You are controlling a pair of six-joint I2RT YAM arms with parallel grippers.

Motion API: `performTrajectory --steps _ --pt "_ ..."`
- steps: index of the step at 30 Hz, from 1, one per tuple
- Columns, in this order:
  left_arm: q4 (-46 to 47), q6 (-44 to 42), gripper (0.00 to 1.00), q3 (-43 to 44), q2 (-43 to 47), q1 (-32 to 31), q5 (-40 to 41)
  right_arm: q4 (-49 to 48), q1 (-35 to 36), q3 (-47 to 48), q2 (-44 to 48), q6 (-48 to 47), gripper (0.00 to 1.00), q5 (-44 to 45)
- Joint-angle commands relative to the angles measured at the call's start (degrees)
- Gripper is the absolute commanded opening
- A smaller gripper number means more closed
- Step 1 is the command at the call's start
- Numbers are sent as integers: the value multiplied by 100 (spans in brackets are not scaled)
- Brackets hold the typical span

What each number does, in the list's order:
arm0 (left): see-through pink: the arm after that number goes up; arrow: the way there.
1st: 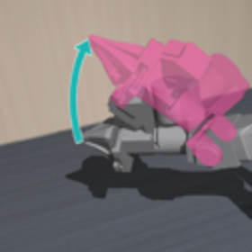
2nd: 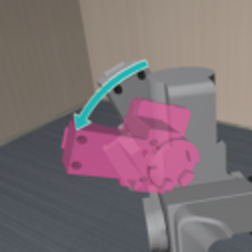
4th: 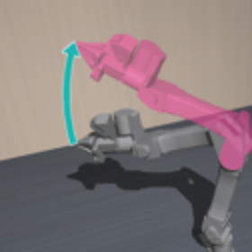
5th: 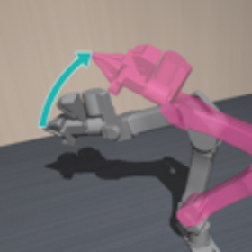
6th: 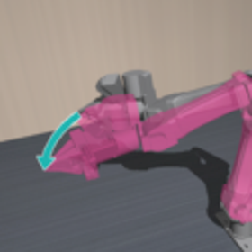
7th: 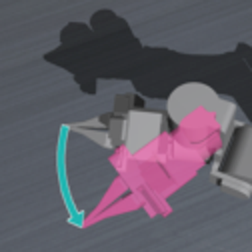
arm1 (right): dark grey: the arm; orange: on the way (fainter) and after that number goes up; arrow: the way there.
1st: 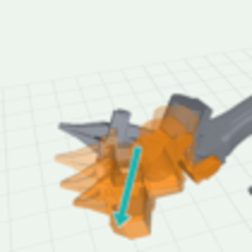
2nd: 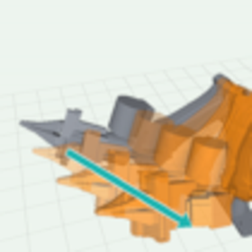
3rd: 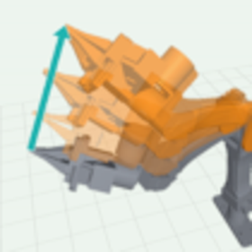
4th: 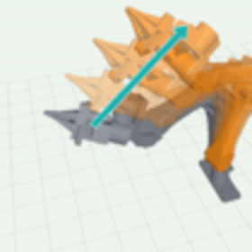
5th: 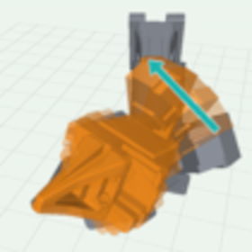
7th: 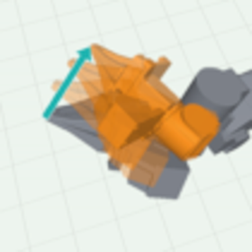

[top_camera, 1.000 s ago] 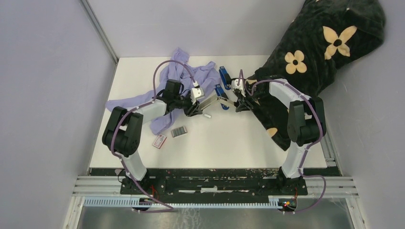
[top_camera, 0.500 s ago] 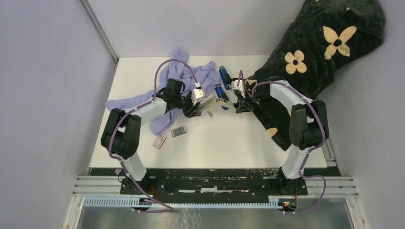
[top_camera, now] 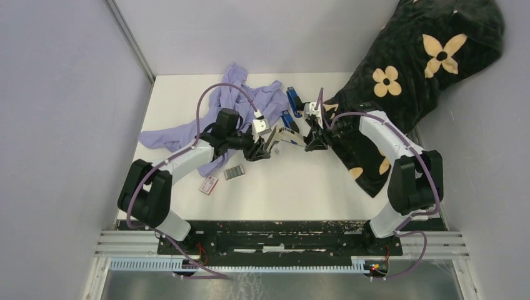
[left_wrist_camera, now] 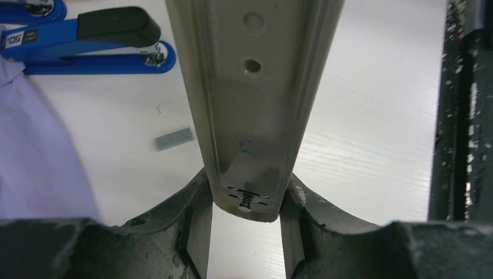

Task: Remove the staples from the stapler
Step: Place the stapler at the center of the board.

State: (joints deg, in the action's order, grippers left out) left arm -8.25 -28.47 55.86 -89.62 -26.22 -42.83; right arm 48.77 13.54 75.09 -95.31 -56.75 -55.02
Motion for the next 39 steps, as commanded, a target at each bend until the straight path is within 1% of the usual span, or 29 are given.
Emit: performTrajectory --steps 1,8,14,18,22,30,32,35,36,37,39 --pt "961 1080 3 -241 460 -154 -190 105 146 -27 531 490 1 -850" --pt "1931 2030 3 -545 733 -478 -206 -16 288 139 801 1247 1 -1101" --pt "3095 3037 3 -849 878 -662 -197 -478 323 220 989 2178 1 -1167" --pt "3811 3636 3 -1038 974 -836 -79 -883 350 174 1095 2957 1 -1217" --pt "4356 4083 3 -1170 1012 -959 56 -1290 409 89 1183 3636 1 -1258" --pt "5287 4810 4 -1296 897 -1008 93 -1947 482 -34 1269 4530 1 -1253" --pt "5398 4902 10 -1317 891 -1013 93 -2181 483 -98 1277 4833 1 -1272" --pt "5487 4961 22 -1377 930 -1006 40 -2366 483 -135 1286 5054 1 -1308" --pt "5525 4972 30 -1419 962 -1008 23 -2420 483 -128 1288 5120 1 -1309" --pt "5561 4981 42 -1464 1006 -1010 43 -2470 483 -122 1287 5194 1 -1331" --pt "5601 4967 55 -1559 1119 -1010 115 -2596 484 -118 1295 5372 1 -1372"
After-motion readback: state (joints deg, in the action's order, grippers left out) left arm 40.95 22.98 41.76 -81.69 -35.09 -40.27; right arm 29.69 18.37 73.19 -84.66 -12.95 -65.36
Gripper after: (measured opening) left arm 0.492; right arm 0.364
